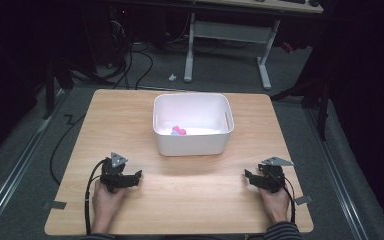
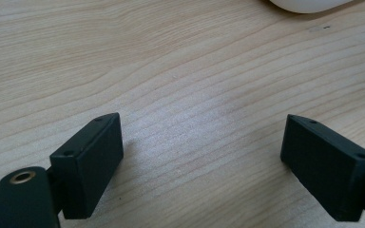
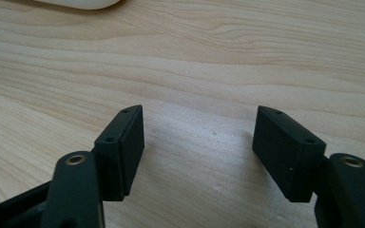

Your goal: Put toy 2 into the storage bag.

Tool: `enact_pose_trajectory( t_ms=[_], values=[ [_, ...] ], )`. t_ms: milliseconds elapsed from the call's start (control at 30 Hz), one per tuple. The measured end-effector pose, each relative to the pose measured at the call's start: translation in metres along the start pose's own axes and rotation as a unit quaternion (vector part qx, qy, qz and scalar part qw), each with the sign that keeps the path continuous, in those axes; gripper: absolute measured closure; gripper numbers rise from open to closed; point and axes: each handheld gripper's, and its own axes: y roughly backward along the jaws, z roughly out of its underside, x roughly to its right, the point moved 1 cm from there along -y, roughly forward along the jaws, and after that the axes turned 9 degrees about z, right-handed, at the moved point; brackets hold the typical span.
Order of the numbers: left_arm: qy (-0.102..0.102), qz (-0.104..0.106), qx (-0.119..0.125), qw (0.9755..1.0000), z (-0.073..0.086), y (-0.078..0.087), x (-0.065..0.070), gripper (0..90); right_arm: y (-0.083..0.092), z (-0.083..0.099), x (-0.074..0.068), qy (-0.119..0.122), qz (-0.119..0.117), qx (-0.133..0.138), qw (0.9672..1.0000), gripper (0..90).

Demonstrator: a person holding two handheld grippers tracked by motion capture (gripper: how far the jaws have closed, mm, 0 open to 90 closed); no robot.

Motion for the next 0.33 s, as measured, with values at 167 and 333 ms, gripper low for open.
enact_pose_trajectory(
  t_ms=[167,333],
  values=[
    [0.0,0.0,0.0,1.0,0.0,0.0,0.0,14.2,-0.0026,0.001,-0.0035,0.021,0.012,0.008,0.9997,31.2],
    [0.0,0.0,0.0,1.0,0.0,0.0,0.0,14.2,-0.0029,0.0008,-0.0045,0.023,0.009,0.007,0.9997,28.0]
  ],
)
